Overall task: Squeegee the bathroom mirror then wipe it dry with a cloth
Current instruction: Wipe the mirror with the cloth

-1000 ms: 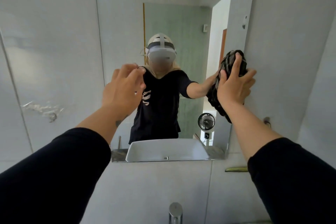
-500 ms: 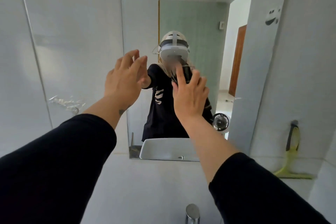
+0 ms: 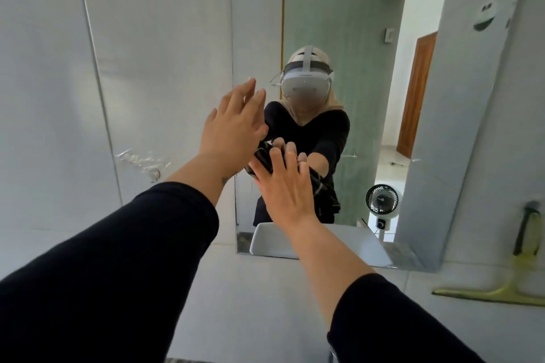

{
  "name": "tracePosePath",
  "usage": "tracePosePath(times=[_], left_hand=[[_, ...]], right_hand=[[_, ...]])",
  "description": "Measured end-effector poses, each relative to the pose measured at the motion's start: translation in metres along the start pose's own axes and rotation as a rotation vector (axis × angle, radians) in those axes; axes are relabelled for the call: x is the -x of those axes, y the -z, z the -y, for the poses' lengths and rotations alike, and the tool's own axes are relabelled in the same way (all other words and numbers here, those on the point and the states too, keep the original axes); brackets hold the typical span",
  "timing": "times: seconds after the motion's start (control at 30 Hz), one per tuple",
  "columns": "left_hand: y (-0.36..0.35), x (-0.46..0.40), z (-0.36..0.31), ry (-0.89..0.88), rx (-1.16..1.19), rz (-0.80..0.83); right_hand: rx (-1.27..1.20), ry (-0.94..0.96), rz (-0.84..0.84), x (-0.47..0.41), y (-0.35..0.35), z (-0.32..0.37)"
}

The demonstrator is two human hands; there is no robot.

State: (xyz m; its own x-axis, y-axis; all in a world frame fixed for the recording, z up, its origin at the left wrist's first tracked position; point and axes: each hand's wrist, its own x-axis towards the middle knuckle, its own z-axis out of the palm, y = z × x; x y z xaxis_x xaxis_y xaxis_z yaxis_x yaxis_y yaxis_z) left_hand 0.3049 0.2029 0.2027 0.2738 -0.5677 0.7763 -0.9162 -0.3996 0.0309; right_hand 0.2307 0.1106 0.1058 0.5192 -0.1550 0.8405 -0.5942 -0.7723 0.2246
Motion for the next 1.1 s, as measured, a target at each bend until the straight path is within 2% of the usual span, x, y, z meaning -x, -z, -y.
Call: tracePosePath(times=[0.27,0.53,0.77,0.87,0.97,1.1], left_hand=[[-0.016,0.003,-0.026,0.135,-0.019,-0.004],[-0.032,0.001,-0.037,0.191,0.065,-0.040],[-0.042,0.000,-0.028,0.177,0.098,-0.127],[-0.043,0.003,-0.027,0.172,0.093,-0.152],[-0.042,0.005,-0.025,0.151,0.077,-0.172],[-0.043,0.006,-0.018,0.100,0.110,-0.211]], right_hand=[[-0.026,-0.170,-0.023,0.020,0.017,-0.090],[-0.069,-0.469,-0.078,0.043,0.037,-0.171],[-0.177,-0.852,-0.171,0.079,0.025,-0.205],[-0.221,-0.939,-0.218,0.091,0.015,-0.197],[-0.222,-0.955,-0.215,0.096,0.005,-0.175],[-0.165,-0.767,-0.200,0.092,-0.007,-0.131]])
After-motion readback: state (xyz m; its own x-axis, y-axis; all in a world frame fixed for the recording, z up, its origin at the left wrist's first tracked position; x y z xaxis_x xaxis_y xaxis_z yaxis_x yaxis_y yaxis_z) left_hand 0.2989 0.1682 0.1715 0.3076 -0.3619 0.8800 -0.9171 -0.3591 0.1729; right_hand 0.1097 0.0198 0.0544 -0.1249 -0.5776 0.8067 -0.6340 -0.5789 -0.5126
